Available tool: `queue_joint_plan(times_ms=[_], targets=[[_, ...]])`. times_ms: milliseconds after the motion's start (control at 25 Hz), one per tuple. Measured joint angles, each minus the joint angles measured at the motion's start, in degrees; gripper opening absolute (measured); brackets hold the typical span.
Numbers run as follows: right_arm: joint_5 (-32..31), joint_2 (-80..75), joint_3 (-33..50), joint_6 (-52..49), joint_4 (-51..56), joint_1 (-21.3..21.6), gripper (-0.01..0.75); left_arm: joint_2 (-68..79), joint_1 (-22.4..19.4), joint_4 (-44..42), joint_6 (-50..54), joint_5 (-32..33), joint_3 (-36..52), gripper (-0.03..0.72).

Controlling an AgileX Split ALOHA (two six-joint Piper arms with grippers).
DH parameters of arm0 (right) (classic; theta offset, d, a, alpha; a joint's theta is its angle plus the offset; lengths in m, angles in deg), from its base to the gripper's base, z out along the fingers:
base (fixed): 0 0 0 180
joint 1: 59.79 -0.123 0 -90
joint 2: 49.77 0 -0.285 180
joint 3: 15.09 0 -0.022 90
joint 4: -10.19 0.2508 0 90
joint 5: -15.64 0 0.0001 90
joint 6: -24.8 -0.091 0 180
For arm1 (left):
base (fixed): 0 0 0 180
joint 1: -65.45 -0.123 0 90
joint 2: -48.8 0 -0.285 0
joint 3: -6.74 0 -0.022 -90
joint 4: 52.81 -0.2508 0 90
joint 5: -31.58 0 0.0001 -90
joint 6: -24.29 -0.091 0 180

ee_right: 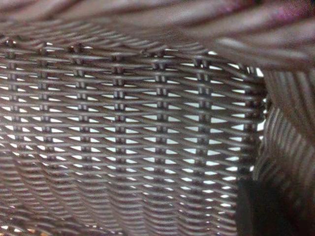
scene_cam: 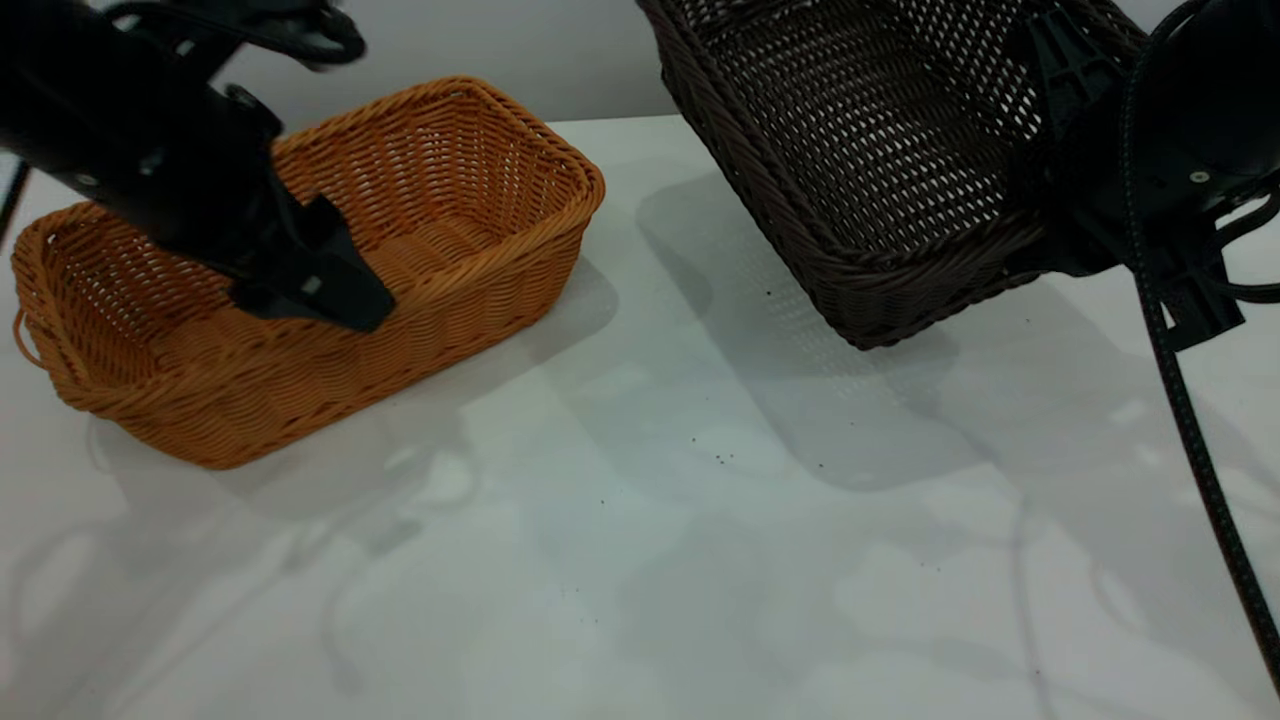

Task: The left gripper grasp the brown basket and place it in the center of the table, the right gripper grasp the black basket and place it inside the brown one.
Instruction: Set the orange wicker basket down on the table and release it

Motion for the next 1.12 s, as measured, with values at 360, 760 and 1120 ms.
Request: queue_joint_plan(times_ms=[360, 760, 1120], targets=[[1.96, 0.02, -0.02, 5.0, 0.04, 1.17, 0.12, 6.61, 0.0, -0.06, -0.14, -1.54, -3.57, 0.447], [-0.75, 3.98, -2.76, 14.3, 0.04, 7.6, 0.12, 8.65, 0.15, -0.57, -2.76, -0.22, -3.51, 0.118], [-12.66, 4.06, -8.82, 20.97, -3.27, 11.62, 0.12, 8.58, 4.74, -1.18, -7.01, 9.63, -3.51, 0.112]])
